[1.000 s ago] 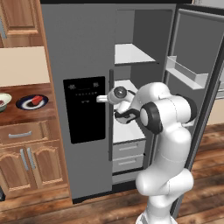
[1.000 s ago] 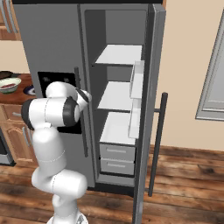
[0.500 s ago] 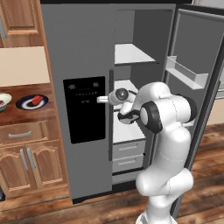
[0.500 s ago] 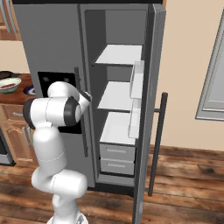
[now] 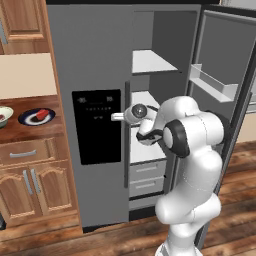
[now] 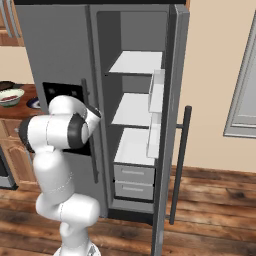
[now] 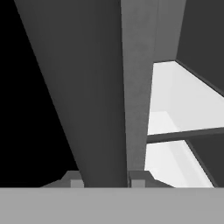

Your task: Place one of the steaks on the plate and the other in the bowl. Then place the bowl in the fridge.

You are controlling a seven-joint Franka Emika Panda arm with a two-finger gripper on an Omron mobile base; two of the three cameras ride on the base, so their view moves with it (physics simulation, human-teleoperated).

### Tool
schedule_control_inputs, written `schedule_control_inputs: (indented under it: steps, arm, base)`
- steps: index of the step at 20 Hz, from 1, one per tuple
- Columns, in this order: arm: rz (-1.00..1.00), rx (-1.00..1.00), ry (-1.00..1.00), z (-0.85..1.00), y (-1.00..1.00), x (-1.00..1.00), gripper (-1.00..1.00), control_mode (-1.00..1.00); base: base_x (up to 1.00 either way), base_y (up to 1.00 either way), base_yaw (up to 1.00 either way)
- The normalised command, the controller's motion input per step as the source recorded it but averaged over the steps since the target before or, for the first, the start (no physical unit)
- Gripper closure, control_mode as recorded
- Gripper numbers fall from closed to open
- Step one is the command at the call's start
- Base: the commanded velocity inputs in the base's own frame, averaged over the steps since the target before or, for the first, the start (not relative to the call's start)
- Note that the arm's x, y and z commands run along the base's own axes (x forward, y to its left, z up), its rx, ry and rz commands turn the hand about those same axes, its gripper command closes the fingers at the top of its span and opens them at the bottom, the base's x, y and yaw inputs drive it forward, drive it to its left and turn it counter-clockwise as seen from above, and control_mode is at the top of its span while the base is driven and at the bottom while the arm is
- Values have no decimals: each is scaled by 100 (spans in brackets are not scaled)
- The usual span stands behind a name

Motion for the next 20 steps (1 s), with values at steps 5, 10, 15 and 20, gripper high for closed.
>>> schedule_control_inputs:
  steps: [5,10,15,20]
  arm:
    - [-5,0,1,0,21,-77,100,-100]
    - [-10,0,2,0,38,-72,100,-100]
    - [-20,0,1,0,52,-67,100,-100]
    - [-24,0,0,0,49,-69,100,-100]
  base:
    - [0,0,0]
    - [0,0,0]
    - [0,0,0]
    - [0,0,0]
